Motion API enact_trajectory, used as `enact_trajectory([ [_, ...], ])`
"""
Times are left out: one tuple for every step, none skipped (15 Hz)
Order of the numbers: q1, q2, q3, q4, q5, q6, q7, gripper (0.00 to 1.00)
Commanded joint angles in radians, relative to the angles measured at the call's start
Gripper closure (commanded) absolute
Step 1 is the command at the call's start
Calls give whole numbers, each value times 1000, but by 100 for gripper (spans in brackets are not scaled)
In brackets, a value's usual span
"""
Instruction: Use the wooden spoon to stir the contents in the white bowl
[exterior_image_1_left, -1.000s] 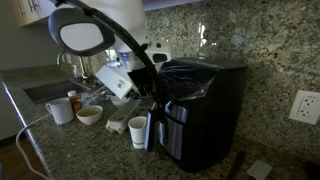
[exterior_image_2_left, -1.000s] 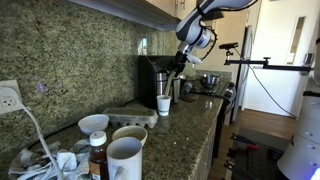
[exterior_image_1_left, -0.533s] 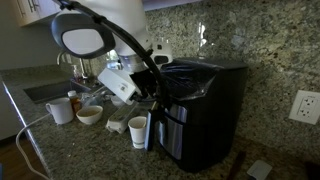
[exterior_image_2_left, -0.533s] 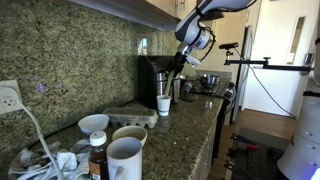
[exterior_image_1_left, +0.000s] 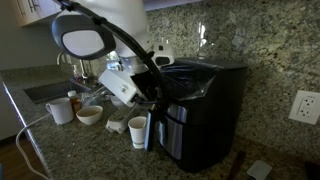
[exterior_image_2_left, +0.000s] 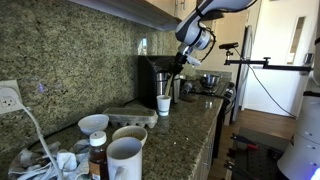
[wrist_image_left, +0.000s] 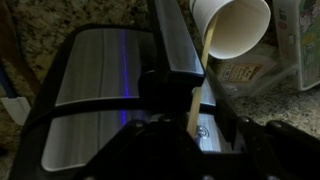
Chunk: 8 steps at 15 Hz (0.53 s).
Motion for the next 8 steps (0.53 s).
enact_trajectory([
  [-5, 19, 11, 21, 45, 31, -69, 87],
  [-5, 20, 11, 22, 47, 30, -75, 93],
  [-4, 20, 11, 22, 53, 29, -83, 99],
  [-3, 19, 12, 23, 66, 25, -88, 100],
  [-2, 17, 12, 24, 75, 23, -87, 98],
  [-1, 16, 11, 23, 75, 21, -86, 97],
  [-2, 15, 10, 25, 77, 13, -89, 97],
  [-2, 14, 9, 24, 76, 15, -91, 96],
])
